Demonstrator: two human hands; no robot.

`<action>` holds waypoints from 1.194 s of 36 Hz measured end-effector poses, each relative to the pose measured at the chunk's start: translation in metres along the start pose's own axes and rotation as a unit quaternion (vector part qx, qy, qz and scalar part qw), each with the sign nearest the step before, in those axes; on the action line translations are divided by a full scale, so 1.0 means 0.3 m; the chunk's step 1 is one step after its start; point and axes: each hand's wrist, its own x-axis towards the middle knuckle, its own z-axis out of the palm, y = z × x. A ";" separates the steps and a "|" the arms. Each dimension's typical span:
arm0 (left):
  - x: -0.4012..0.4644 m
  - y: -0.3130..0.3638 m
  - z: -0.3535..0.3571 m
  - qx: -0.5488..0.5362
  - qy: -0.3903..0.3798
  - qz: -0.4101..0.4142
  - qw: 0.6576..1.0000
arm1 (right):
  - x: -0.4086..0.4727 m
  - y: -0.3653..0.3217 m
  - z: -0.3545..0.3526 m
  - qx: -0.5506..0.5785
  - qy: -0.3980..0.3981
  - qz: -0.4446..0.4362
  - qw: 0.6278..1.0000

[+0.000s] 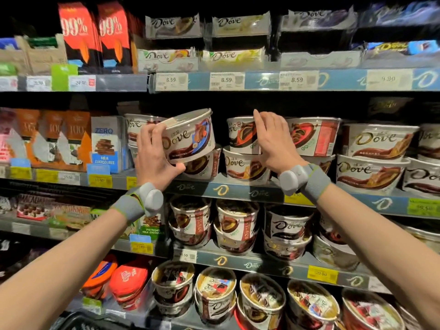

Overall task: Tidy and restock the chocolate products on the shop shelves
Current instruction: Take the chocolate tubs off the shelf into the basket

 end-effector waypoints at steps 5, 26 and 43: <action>0.002 -0.012 -0.008 -0.001 -0.003 -0.003 1.000 | 0.006 0.021 -0.003 0.009 0.017 -0.010 1.000; -0.097 -0.094 -0.082 0.001 0.036 -0.033 0.999 | -0.124 -0.096 0.037 0.105 0.278 -0.019 0.955; -0.583 -0.247 -0.384 0.066 0.056 -0.145 0.986 | -0.282 -0.493 0.098 0.250 0.345 -0.097 0.899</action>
